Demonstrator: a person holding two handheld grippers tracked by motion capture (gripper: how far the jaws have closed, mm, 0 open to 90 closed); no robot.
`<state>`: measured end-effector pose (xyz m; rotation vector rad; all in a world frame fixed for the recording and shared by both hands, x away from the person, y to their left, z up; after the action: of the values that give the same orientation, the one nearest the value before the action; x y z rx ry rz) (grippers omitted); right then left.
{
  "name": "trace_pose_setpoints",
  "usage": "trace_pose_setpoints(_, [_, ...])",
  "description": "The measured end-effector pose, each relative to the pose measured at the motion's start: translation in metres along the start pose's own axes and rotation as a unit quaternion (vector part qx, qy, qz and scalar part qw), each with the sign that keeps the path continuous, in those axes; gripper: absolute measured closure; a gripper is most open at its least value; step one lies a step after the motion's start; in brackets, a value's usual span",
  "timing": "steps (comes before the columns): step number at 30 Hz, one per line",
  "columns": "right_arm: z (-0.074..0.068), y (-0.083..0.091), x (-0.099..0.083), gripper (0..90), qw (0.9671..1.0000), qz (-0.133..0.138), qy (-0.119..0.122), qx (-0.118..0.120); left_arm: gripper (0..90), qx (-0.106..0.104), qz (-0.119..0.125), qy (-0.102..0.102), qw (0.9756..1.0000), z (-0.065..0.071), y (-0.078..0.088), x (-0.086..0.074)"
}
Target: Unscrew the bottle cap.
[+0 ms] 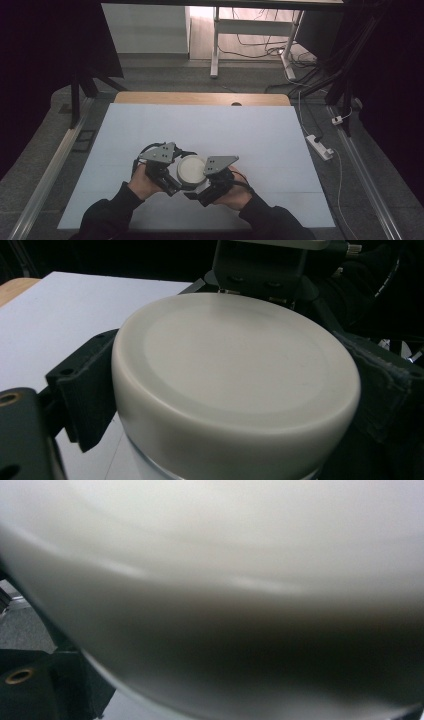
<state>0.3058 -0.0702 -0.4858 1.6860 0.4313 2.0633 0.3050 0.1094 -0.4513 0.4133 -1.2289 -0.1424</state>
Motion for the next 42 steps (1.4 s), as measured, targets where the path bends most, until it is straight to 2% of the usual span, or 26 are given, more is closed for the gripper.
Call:
trace_pose_setpoints(3, [0.0, 0.0, 0.0, 7.5, 1.0, -0.001, -0.001, -0.004, 8.0, 0.006, 0.003, -0.002, 1.0, 0.001, 0.0, 0.0])
trace_pose_setpoints(14, [0.004, 0.001, 0.0, 7.5, 0.9997, -0.001, -0.01, -0.024, 8.2, 0.026, 0.025, 0.022, 0.9991, -0.002, 0.001, -0.002])
trace_pose_setpoints(15, [0.004, 0.001, 0.0, 7.5, 0.9996, -0.003, -0.013, -0.025, 8.2, 0.034, 0.027, 0.023, 0.9988, -0.002, 0.001, -0.002])
trace_pose_setpoints(16, [0.005, 0.001, -0.001, 7.5, 0.9984, -0.014, -0.017, -0.052, 8.4, 0.054, 0.031, 0.022, 0.9978, -0.002, 0.002, -0.002])
trace_pose_setpoints(17, [0.005, 0.001, -0.001, 7.5, 0.9984, -0.014, -0.017, -0.052, 8.4, 0.067, 0.027, 0.028, 0.997, -0.003, 0.003, -0.002])
trace_pose_setpoints(18, [0.006, 0.001, -0.002, 7.5, 0.9973, -0.028, -0.004, -0.068, 8.5, 0.064, 0.029, 0.034, 0.9969, -0.004, 0.003, -0.003])
trace_pose_setpoints(19, [0.007, 0.001, -0.003, 7.6, 0.9971, -0.031, 0.002, -0.069, 8.5, 0.061, 0.033, 0.041, 0.9968, -0.005, 0.003, -0.004])
trace_pose_setpoints(21, [0.007, 0.002, -0.003, 7.5, 0.9974, -0.025, -0.005, -0.067, 8.5, 0.067, 0.03, 0.039, 0.9966, -0.003, 0.003, -0.003])
trace_pose_setpoints(23, [0.006, 0.001, -0.002, 7.5, 0.997, -0.027, -0.004, -0.072, 8.5, 0.072, 0.037, 0.041, 0.9959, -0.003, 0.003, -0.003])
trace_pose_setpoints(29, [0.006, 0.001, -0.001, 7.5, 0.9968, -0.019, -0.022, -0.075, 8.7, 0.092, 0.054, 0.053, 0.9929, 0.003, 0.001, -0.003])
trace_pose_setpoints(42, [0.005, 0.002, 0.001, 7.5, 0.9952, -0.011, -0.036, -0.09, 9.0, 0.109, 0.074, 0.079, 0.9881, 0.005, 0.0, -0.002])
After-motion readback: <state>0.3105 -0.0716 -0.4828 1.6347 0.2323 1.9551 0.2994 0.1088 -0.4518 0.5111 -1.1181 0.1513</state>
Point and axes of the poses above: each handheld gripper's, and its own axes: y roughly backward along the jaws, x roughly out of its top, z roughly to its right, the point moved 2 cm from there along -y, roughly forward along the jaws, and after that the axes turned 15 degrees about y, right-handed, at the moved point
